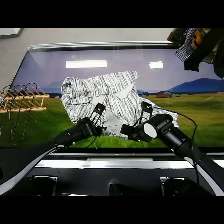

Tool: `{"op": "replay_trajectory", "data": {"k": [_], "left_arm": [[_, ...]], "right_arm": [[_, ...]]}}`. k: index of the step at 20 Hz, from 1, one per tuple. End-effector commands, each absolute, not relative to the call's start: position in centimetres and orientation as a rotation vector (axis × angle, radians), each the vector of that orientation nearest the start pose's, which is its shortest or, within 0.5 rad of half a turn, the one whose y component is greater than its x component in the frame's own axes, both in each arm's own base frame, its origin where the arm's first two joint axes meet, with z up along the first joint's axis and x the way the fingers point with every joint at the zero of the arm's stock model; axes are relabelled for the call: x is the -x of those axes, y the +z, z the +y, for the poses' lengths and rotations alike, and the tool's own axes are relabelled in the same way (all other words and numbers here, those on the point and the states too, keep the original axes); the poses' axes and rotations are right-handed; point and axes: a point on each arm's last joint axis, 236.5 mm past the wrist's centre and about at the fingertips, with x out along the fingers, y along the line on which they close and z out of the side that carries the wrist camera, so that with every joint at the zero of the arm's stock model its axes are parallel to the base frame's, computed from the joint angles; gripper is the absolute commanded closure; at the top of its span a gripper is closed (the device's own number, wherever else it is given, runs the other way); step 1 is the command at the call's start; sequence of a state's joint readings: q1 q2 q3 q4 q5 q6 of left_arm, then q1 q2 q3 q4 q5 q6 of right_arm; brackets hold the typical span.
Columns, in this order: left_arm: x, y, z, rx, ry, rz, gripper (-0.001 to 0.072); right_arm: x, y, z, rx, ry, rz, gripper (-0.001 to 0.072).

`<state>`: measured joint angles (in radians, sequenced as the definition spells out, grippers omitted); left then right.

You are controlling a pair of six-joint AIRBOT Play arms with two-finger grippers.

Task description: Fold the clothes and pants, and hang the long-sleeved shirts on hangers.

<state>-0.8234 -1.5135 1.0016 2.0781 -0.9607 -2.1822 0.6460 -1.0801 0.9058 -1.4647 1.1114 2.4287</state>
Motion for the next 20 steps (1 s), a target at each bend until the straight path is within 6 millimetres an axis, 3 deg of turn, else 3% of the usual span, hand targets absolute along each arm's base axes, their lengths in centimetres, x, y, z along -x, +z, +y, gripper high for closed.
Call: {"op": "replay_trajectory", "data": {"k": [1,4,7,8,11,14,17,20], "left_arm": [[-32.8,-9.8,-19.9,-0.546,-0.109,1.182,0.0149],[-32.9,-9.8,-20.1,-0.542,-0.115,1.177,0.0186],[-32.9,-9.8,-20.1,-0.54,-0.117,1.175,0.0597],[-33.0,-9.6,-20.2,-0.537,-0.118,1.172,0.0689],[-33.6,-7.2,-20.1,-0.529,-0.087,1.162,0.0688],[-33.8,-2.9,-20.9,-0.525,-0.129,1.167,0.0688],[-30.9,0.1,-21.7,-0.401,-0.216,1.268,0.0688],[-27.7,3.5,-22.0,-0.278,-0.273,1.308,0.0689]], "right_arm": [[-24.6,-0.7,21.4,-0.398,0.024,1.41,0.0676],[-24.6,-0.7,21.4,-0.398,0.024,1.41,0.0676],[-24.6,-0.7,21.4,-0.398,0.024,1.411,0.0676],[-24.6,-0.7,21.4,-0.397,0.023,1.412,0.0676],[-24.5,-0.6,21.2,-0.386,0.016,1.416,0.0677],[-25.8,1.0,19.8,-0.334,-0.026,1.363,0.0679],[-28.3,4.5,17.5,-0.281,-0.105,1.256,0.0679],[-31.2,10.2,16.9,-0.288,-0.11,1.106,0.068]]}}
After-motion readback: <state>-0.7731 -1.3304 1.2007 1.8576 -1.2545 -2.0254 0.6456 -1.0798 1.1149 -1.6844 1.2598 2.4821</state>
